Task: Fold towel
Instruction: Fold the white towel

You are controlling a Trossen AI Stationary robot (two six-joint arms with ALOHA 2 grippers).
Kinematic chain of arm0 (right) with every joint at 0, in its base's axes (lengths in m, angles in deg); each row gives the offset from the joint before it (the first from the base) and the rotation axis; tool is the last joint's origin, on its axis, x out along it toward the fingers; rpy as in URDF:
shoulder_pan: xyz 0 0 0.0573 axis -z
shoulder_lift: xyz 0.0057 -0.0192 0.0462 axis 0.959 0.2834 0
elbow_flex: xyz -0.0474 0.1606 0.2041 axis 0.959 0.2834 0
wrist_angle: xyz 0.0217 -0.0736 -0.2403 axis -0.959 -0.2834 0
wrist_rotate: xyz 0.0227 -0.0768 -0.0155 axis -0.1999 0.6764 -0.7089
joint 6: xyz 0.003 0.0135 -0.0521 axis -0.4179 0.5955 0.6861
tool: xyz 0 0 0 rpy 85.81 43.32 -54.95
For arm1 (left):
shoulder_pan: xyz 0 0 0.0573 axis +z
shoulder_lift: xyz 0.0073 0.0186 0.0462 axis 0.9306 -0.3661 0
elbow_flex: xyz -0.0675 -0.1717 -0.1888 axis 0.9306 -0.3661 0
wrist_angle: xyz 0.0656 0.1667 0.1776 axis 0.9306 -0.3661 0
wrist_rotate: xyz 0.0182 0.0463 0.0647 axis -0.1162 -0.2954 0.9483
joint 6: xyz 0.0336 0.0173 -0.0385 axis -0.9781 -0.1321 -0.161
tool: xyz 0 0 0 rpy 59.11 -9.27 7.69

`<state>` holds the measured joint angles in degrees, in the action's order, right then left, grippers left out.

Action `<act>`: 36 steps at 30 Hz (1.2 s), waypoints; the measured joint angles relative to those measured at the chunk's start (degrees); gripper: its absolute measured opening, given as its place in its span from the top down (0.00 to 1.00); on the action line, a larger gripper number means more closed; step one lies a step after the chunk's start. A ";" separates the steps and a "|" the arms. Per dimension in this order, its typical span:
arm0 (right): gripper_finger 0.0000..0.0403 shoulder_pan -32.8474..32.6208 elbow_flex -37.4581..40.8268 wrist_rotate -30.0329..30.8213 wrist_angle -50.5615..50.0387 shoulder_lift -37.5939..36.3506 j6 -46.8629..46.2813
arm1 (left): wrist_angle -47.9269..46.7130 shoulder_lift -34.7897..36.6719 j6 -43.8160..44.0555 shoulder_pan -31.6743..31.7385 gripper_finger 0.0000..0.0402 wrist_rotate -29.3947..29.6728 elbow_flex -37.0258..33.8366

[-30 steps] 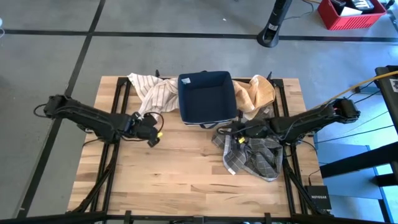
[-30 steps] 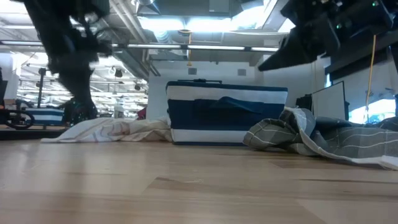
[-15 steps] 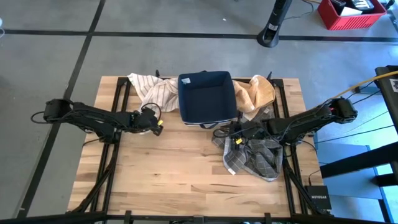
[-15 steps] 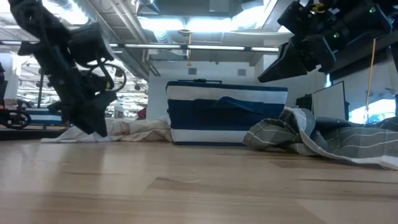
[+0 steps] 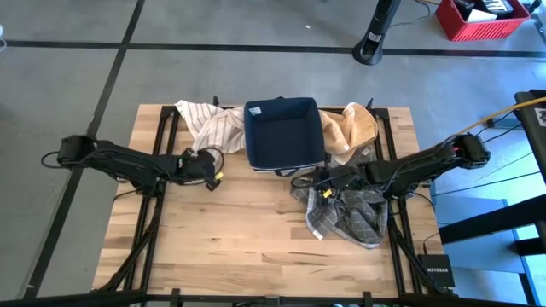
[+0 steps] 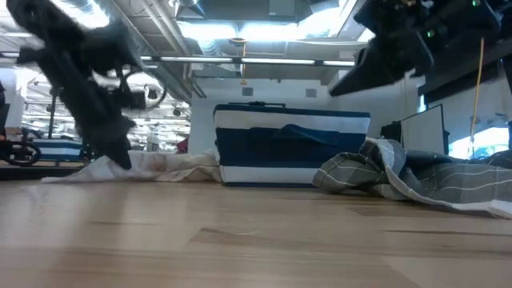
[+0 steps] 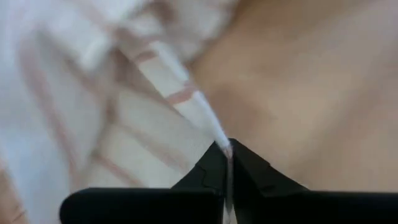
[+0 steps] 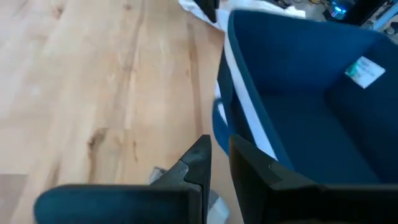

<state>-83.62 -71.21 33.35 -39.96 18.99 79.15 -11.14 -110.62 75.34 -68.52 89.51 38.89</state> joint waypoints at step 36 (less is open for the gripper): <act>0.85 7.99 -5.84 11.57 13.17 19.11 9.47 | -28.41 1.31 -2.35 -39.19 1.00 -6.01 52.74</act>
<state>-75.64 -77.06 44.92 -26.80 38.10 88.62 -39.55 -109.30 72.99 -107.71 83.49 91.63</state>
